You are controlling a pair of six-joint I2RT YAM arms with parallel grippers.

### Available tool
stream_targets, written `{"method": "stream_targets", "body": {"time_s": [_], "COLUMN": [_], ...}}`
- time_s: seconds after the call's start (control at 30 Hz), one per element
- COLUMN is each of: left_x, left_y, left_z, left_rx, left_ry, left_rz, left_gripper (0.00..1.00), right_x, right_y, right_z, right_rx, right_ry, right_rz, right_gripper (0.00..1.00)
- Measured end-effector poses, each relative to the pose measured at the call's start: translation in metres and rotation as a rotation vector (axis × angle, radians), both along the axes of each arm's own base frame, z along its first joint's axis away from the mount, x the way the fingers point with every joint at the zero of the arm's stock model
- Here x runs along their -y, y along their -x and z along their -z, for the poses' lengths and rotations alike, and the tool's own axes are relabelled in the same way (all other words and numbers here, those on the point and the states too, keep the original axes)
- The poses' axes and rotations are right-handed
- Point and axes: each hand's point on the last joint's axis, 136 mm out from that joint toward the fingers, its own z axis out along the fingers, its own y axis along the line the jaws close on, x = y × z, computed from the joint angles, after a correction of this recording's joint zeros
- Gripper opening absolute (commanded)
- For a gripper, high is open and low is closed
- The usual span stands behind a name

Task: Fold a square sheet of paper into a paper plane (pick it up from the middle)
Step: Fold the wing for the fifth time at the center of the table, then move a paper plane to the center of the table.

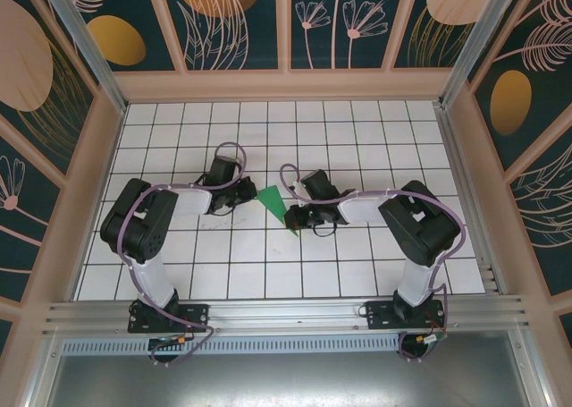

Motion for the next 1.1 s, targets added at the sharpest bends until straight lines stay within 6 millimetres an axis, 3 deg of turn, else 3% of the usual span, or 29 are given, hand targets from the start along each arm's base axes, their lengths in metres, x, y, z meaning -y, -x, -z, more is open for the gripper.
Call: {"method": "stream_targets", "body": {"time_s": [0.23, 0.37, 0.47, 0.6, 0.67, 0.73, 0.83, 0.9, 0.97, 1.1], "left_x": [-0.020, -0.041, -0.042, -0.031, -0.020, -0.007, 0.011, 0.024, 0.038, 0.066], "left_y": [-0.012, -0.014, -0.012, -0.002, 0.005, 0.012, 0.025, 0.033, 0.040, 0.047], "left_z": [-0.006, -0.024, -0.049, -0.073, -0.078, -0.079, -0.079, -0.079, -0.077, -0.068], "left_rx": [0.014, 0.030, 0.068, 0.104, 0.101, 0.090, 0.072, 0.063, 0.050, 0.014], "left_ry": [-0.083, -0.118, -0.112, -0.113, -0.119, -0.127, -0.136, -0.147, -0.165, -0.191], "left_rz": [-0.058, -0.121, -0.136, -0.127, -0.112, -0.096, -0.073, -0.059, -0.045, -0.033], "left_gripper": [0.31, 0.44, 0.52, 0.63, 0.71, 0.78, 0.91, 0.97, 0.99, 0.95], "right_x": [0.000, 0.005, 0.005, 0.016, 0.032, 0.056, 0.099, 0.125, 0.145, 0.163], "right_y": [-0.001, 0.000, -0.009, -0.029, -0.047, -0.067, -0.093, -0.100, -0.100, -0.092], "right_z": [-0.005, -0.014, -0.043, -0.094, -0.115, -0.122, -0.114, -0.102, -0.087, -0.065], "right_rx": [-0.013, -0.030, 0.031, 0.157, 0.207, 0.239, 0.257, 0.246, 0.227, 0.188], "right_ry": [0.003, 0.014, -0.017, -0.078, -0.102, -0.100, -0.061, -0.025, 0.004, 0.037], "right_rz": [0.020, 0.055, 0.105, 0.190, 0.261, 0.343, 0.479, 0.554, 0.607, 0.661], "right_gripper": [0.01, 0.24, 0.46, 0.61, 0.66, 0.74, 0.85, 0.91, 0.94, 0.98]}}
